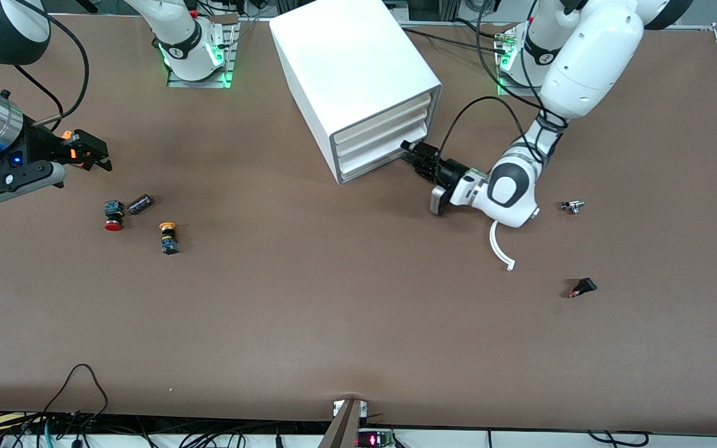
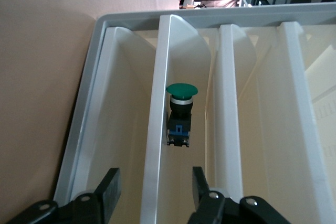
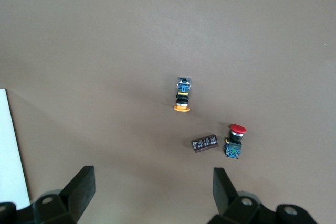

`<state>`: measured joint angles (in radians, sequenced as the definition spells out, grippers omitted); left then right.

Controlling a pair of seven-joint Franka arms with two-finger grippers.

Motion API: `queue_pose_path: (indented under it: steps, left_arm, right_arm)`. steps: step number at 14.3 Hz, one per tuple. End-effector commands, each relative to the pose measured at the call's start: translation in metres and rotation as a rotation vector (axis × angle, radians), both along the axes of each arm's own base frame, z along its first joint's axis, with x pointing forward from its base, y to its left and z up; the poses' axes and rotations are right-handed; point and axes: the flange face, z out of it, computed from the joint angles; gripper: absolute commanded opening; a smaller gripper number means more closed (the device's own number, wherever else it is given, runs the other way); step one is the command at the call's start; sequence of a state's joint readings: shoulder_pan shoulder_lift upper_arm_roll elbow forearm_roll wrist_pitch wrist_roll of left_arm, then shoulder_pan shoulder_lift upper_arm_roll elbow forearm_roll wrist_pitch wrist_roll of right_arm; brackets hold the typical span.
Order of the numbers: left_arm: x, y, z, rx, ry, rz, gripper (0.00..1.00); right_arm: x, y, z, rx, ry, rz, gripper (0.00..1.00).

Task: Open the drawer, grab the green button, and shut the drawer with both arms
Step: 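Grasp the lowest drawer's handle with the left gripper, then pull the drawer open with the left gripper while the right gripper approaches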

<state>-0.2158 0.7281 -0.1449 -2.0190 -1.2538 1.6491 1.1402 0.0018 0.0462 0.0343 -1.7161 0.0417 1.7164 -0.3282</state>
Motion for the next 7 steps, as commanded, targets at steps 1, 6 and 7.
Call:
queue_pose_path:
  steps: [1,6,7]
  left_arm:
    - [-0.012,-0.019,-0.002,-0.037,-0.013,0.023,0.59]
    - [-0.025,-0.041,-0.012,-0.027,-0.029,0.052,0.3]
    - [-0.026,-0.042,-0.012,-0.027,-0.029,0.05,0.24]
  right_arm:
    - [-0.001,0.0,0.001,-0.008,0.008,0.0,0.99]
    - [-0.001,0.0,0.001,-0.008,0.008,0.0,0.99]
    - [-0.001,0.001,0.001,-0.008,0.008,0.001,0.99]
